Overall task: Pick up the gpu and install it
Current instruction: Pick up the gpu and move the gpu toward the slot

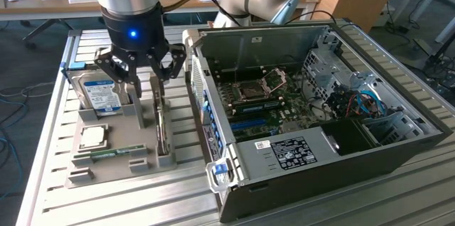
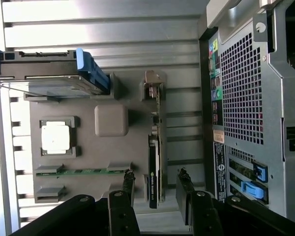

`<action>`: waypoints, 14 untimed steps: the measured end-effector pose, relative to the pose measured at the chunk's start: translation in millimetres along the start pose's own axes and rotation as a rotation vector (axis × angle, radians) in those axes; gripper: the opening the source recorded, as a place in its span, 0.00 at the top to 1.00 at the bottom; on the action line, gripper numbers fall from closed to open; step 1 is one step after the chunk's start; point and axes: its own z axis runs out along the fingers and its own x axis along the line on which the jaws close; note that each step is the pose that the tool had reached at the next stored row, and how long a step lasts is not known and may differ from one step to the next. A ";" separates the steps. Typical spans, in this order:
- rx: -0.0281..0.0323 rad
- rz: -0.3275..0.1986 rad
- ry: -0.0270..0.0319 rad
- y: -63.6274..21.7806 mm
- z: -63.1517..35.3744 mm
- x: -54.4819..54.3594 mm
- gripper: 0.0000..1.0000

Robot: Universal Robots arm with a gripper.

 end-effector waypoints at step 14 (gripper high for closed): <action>0.0001 0.000 0.0001 -0.5 10.8 0.3 0.53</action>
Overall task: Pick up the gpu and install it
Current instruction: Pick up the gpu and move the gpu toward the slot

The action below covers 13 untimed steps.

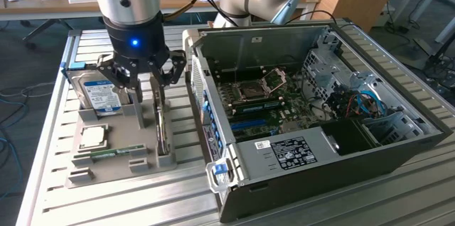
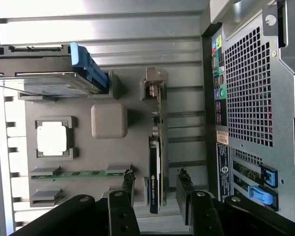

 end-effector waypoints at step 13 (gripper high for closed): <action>0.0000 0.000 0.0000 -0.7 15.2 0.4 0.53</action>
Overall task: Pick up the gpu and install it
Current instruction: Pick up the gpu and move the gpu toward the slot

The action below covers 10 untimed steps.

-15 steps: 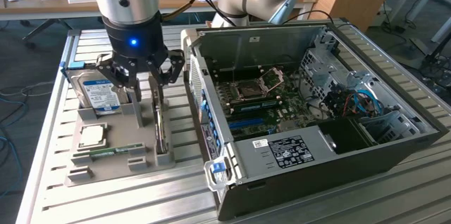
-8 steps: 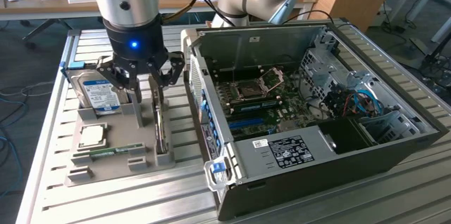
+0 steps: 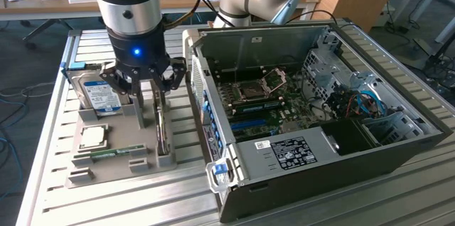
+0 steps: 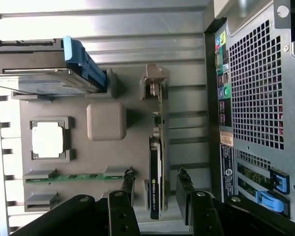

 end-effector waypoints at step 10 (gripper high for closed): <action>-0.0001 0.000 -0.0001 -0.8 16.1 0.3 0.53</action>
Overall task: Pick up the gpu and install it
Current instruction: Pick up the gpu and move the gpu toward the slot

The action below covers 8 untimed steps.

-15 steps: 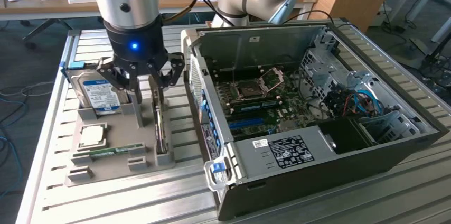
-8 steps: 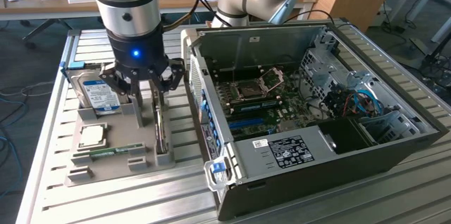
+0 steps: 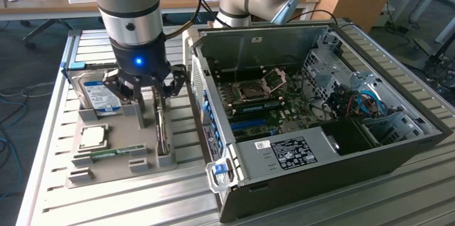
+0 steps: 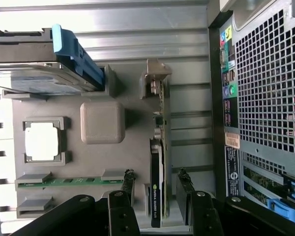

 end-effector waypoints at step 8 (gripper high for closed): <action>0.0000 0.000 0.0000 -0.1 3.1 0.1 0.53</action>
